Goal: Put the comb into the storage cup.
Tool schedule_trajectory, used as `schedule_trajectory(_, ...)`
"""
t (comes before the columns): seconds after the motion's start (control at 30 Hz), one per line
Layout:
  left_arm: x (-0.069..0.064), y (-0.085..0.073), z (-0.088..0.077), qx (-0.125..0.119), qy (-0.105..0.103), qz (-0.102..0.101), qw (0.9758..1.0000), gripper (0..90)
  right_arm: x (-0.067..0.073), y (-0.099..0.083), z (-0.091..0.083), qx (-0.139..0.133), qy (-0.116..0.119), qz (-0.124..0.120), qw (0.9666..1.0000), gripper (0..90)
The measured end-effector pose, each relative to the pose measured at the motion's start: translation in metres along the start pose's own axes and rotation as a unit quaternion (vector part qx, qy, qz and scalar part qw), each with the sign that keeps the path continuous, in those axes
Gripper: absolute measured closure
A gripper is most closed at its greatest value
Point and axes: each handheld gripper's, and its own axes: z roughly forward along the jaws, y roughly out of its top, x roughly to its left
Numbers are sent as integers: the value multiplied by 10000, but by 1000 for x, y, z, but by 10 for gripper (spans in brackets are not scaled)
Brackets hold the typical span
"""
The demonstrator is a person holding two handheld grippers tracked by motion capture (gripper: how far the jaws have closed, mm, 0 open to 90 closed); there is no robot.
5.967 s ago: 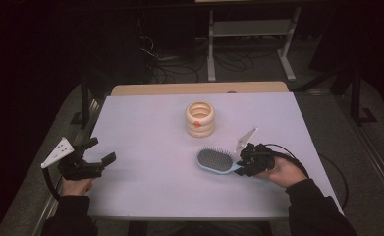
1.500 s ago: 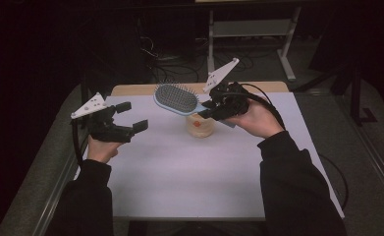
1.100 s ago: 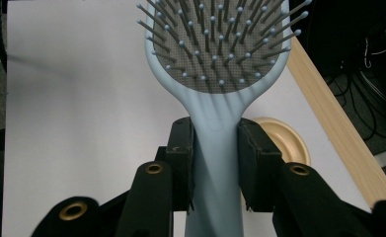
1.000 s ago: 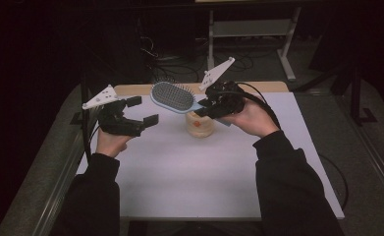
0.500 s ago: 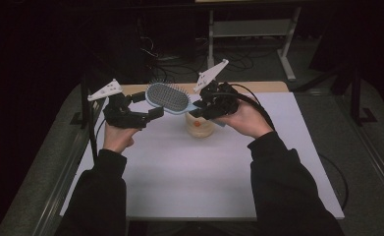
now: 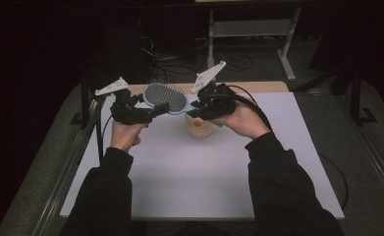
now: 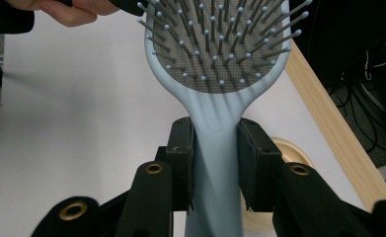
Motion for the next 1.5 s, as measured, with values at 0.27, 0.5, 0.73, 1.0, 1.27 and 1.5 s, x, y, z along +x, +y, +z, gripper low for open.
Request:
schedule_trajectory(0.27, 1, 0, 3, -99, -83, -170, 9998, 0, -1, -3, 3, 9, -51, 37, 10000, 683)
schedule_trajectory(0.5, -4, 1, 11, -21, -303, -307, 9991, 17, 3, -1, 9, 44, -8, -29, 10000, 683)
schedule_trajectory(0.73, 0, 2, 6, -188, -243, -491, 9983, 135, 2, -4, 9, -22, -47, -26, 10000, 683)
schedule_trajectory(1.0, 1, 1, 6, -359, -609, -796, 9943, 347, 4, -3, 13, 2, -76, -63, 10000, 683)
schedule_trajectory(1.27, -11, 11, 8, -381, -620, -476, 9962, 502, 5, -5, 21, 78, -91, -40, 9999, 684)
schedule_trajectory(1.5, -18, 18, 10, -239, -526, -221, 9981, 535, 3, -8, 22, -46, -37, 159, 9999, 673)
